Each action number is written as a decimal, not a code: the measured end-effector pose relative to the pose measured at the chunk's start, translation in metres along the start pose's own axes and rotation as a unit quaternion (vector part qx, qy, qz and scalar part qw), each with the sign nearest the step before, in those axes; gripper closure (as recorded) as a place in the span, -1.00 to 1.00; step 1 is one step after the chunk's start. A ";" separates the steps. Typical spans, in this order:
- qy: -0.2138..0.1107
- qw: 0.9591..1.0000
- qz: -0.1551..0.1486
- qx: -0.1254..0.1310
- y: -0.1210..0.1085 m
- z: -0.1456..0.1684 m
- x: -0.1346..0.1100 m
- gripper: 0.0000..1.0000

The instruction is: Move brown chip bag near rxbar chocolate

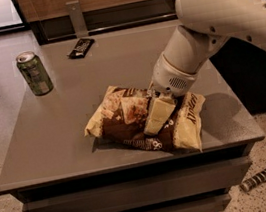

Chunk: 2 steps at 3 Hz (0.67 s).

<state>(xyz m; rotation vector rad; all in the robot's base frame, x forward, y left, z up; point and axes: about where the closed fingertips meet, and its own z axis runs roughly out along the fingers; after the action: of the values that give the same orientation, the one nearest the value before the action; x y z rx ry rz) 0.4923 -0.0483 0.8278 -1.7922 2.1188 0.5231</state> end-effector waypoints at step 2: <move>0.000 1.000 0.000 0.000 0.000 -0.001 -0.001 1.00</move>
Offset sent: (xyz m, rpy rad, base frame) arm 0.0844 -0.0627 0.1751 0.0334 -0.3758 -0.1113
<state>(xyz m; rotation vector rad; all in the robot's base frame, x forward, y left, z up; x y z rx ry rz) 0.4923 -0.0483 0.8292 -1.7921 2.1186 0.5229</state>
